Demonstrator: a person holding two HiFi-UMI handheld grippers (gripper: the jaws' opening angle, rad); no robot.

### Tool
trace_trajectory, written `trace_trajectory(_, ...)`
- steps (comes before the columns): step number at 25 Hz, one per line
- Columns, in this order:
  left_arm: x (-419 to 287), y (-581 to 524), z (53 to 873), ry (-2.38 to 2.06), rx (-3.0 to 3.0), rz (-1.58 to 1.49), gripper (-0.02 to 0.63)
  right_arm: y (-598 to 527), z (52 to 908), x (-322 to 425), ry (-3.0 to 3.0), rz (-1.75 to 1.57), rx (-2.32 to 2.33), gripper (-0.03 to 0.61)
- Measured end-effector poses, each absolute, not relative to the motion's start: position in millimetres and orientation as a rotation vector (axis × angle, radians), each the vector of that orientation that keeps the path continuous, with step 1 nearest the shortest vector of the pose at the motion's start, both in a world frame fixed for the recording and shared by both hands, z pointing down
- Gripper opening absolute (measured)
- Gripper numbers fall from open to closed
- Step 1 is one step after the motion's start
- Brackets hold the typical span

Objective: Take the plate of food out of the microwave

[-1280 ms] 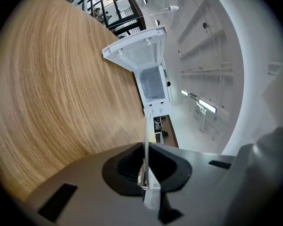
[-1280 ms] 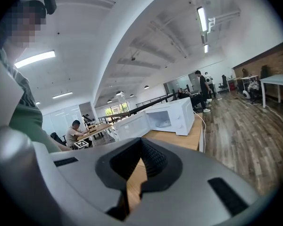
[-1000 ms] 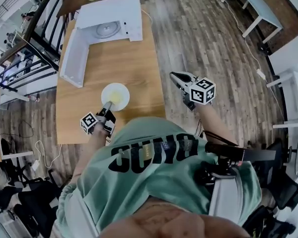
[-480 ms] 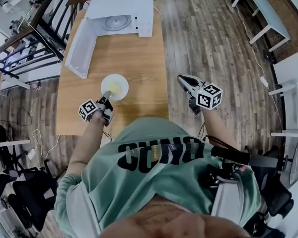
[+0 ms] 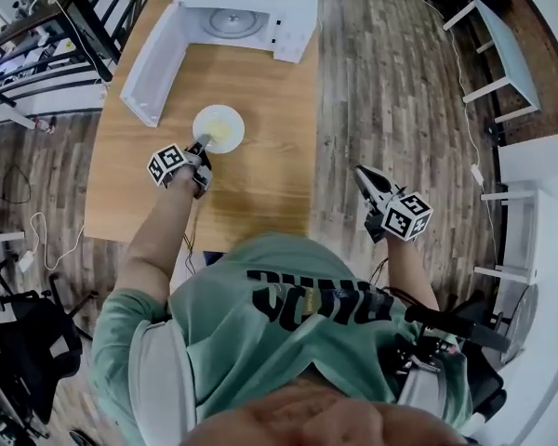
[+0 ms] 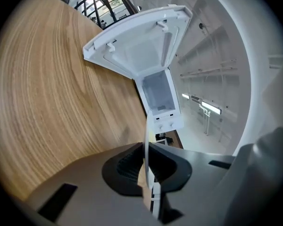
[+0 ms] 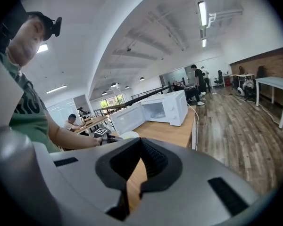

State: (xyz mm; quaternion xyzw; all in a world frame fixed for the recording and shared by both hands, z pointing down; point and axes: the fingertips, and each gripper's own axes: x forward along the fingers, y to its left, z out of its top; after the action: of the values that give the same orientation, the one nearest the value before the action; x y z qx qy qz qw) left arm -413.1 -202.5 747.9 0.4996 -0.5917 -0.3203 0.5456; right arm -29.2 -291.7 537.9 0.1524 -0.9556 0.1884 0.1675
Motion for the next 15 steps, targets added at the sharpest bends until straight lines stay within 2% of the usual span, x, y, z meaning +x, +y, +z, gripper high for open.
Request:
trace_trajectory(6, -434, -246, 776, -1.433, 1.140, -0.743, 0.025, -292, 541, -16, -2.689, 0.536, 0.469, 0.006)
trace_trajectory(15, -433, -305, 795, -1.479, 1.161, -0.636, 0.025, -301, 548, 44, -2.625, 0.566, 0.621, 0.006)
